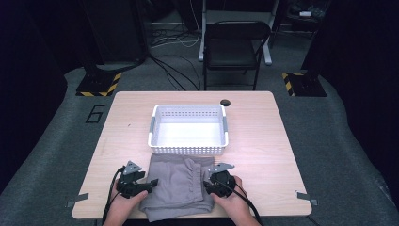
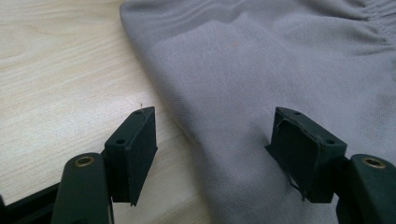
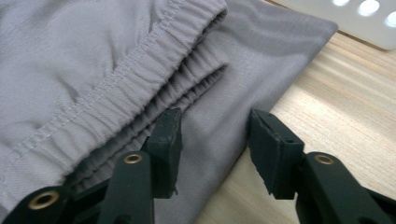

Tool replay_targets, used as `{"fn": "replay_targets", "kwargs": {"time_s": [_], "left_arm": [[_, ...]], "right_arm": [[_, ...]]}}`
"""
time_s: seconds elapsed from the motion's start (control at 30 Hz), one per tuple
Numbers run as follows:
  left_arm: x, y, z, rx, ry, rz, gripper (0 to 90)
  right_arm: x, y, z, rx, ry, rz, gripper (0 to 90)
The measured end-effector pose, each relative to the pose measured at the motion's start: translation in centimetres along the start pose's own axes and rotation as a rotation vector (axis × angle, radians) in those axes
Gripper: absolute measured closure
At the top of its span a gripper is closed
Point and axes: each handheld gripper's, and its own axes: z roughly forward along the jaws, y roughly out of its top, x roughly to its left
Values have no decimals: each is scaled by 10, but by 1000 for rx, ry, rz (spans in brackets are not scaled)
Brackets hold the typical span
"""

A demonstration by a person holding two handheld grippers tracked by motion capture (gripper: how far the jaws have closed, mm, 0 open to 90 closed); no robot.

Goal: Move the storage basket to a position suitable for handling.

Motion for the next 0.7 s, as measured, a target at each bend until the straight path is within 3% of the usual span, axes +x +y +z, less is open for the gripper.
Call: {"fn": "replay_targets", "kwargs": {"time_s": [0.1, 0.4, 0.57, 0.7], "left_arm": [[-1, 0, 1, 8, 1, 2, 313], [-6, -2, 4, 15, 11, -5, 339], [-10, -4, 5, 7, 30, -12, 370], [-14, -5, 5, -2, 25, -14, 409]], "right_arm": [[2, 0, -1, 5, 15, 19, 613], [2, -1, -1, 0, 61, 7, 780], [4, -1, -1, -4, 55, 0, 790], [5, -2, -2, -2, 45, 27, 749]]}}
